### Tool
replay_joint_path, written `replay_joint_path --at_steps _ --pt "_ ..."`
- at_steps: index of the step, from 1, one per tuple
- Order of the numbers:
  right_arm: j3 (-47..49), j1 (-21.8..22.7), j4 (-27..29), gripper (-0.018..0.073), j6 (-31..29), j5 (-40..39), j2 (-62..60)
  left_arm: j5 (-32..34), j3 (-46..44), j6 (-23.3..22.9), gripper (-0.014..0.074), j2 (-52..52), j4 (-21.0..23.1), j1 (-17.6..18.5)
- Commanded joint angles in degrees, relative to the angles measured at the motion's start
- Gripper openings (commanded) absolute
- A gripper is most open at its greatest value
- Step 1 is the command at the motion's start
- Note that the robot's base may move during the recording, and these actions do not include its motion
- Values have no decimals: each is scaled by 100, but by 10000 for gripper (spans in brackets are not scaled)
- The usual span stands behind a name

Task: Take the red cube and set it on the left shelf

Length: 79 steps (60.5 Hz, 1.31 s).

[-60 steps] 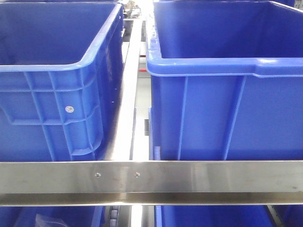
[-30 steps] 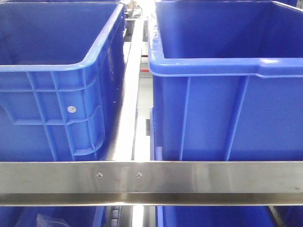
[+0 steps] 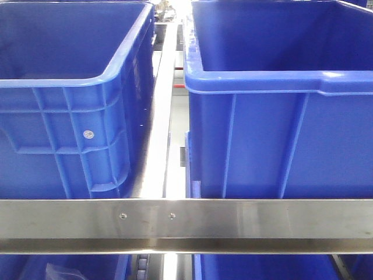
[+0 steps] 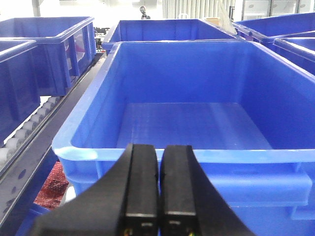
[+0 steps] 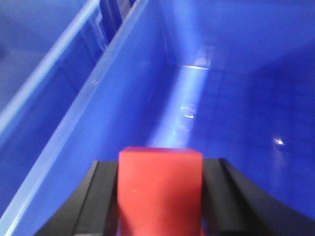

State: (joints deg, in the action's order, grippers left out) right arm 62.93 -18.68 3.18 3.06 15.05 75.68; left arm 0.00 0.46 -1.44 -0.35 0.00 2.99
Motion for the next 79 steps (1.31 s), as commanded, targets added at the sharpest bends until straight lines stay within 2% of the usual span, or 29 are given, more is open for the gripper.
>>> replay_joint_path --at_steps 1,18,21,24,28,35,39,47,55,63,79 --pt "439 46 -101 596 4 -290 61 474 141 1 101 -86 0 14" --pt "459 57 -155 594 4 -203 23 474 141 1 101 -86 0 14" --pt "419 57 -182 567 4 -233 -82 474 141 1 101 -86 0 14" --pt "317 78 -199 509 4 -306 -220 474 141 1 101 -86 0 14" --pt "68 109 -199 382 4 -524 -509 474 141 1 101 -86 0 14" --pt "-719 122 -199 8 4 -951 -1366 474 141 1 101 -86 0 14" --pt "-1283 122 -199 51 4 -1257 -1935 474 141 1 101 -86 0 14" --pt "-2397 122 -199 22 4 -1693 -3031 474 141 1 101 -86 0 14" --pt "-3012 122 -199 22 4 -1886 -3798 474 141 1 101 -86 0 14" --pt "-3195 122 -199 22 4 -1891 -4206 474 141 1 101 -86 0 14" --pt "-3221 122 -199 22 4 -1884 -4237 474 141 1 101 -86 0 14"
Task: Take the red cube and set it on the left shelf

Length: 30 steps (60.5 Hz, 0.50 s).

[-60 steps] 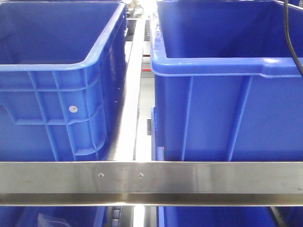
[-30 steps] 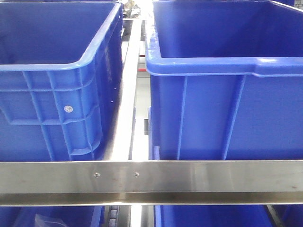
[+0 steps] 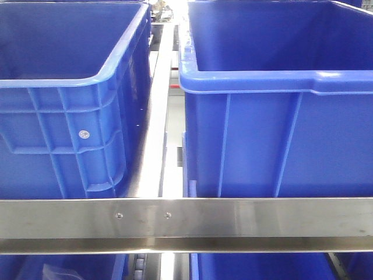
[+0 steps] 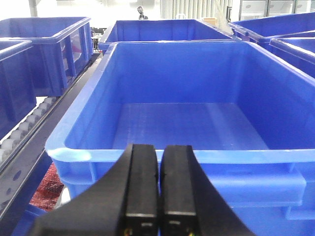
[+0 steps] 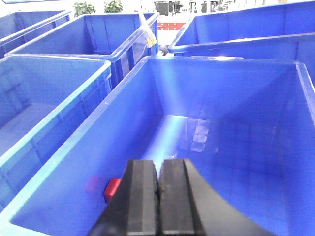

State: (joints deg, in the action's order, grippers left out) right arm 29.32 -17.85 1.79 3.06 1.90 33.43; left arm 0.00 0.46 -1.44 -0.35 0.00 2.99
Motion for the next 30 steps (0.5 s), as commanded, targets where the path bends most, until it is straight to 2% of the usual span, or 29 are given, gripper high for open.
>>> replay_joint_path --at_steps 1,8,16,21,30 --pt "140 38 -60 22 4 -584 -11 474 141 1 101 -86 0 14" --pt "140 38 -60 22 4 -856 -11 474 141 1 101 -86 0 14" --pt "134 84 -108 22 -45 -815 -249 474 141 1 101 -86 0 14" --pt "134 368 -280 22 -87 -535 -618 474 141 1 101 -86 0 14" --pt "-109 1221 -280 22 -87 47 -1454 474 141 1 101 -86 0 14"
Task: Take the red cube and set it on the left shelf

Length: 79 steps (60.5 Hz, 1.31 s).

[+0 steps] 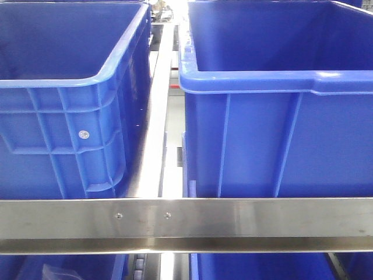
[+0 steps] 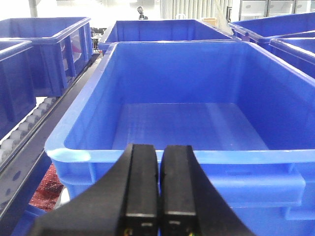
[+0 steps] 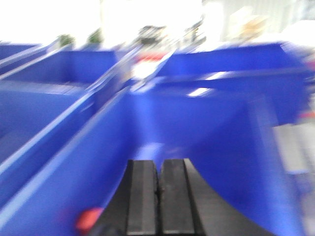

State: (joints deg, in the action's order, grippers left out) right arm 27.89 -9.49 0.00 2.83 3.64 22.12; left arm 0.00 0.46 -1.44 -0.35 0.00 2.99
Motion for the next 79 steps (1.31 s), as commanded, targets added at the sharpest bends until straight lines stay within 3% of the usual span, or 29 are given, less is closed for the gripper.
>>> replay_joint_path --at_steps 1,14,40,79 --pt "-32 454 -101 22 -63 -80 -399 474 141 1 101 -86 0 14" --pt "-1016 1175 -101 22 -63 268 -1519 474 141 1 101 -86 0 14" --pt "-2875 1240 47 22 -58 -364 -2403 474 141 1 101 -86 0 14" --pt "-2860 1240 62 22 -58 -167 -2396 474 141 1 101 -86 0 14"
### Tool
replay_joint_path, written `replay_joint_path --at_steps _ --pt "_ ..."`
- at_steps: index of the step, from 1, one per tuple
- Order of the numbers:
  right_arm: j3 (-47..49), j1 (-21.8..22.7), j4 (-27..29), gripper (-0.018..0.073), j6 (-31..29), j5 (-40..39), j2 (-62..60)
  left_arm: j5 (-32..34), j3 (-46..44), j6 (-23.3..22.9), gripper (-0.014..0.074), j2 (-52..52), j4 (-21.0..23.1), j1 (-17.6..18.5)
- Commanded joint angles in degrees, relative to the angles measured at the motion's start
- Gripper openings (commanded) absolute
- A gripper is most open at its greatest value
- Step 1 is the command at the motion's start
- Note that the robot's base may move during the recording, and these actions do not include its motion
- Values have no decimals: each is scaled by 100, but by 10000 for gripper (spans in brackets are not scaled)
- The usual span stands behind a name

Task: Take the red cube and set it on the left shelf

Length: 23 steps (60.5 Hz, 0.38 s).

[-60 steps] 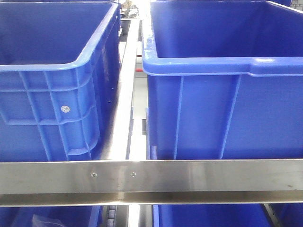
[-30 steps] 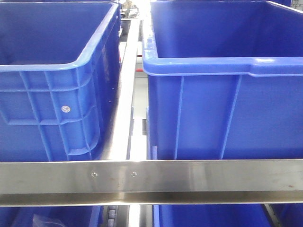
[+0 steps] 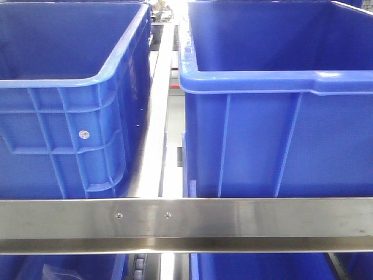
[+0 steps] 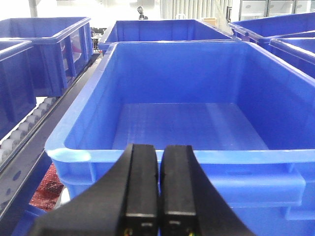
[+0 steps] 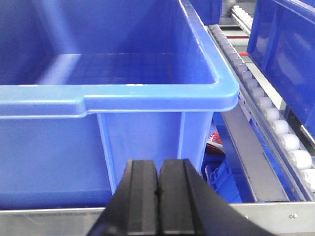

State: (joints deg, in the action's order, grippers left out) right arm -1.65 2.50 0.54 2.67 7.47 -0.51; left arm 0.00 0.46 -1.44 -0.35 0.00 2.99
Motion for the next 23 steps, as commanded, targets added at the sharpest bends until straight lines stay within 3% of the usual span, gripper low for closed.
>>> replay_joint_path --at_steps 1,23 --pt "93 41 9 22 -43 -550 -133 474 141 1 101 -86 0 14" --pt "93 41 9 22 -43 -550 -133 474 141 1 101 -86 0 14"
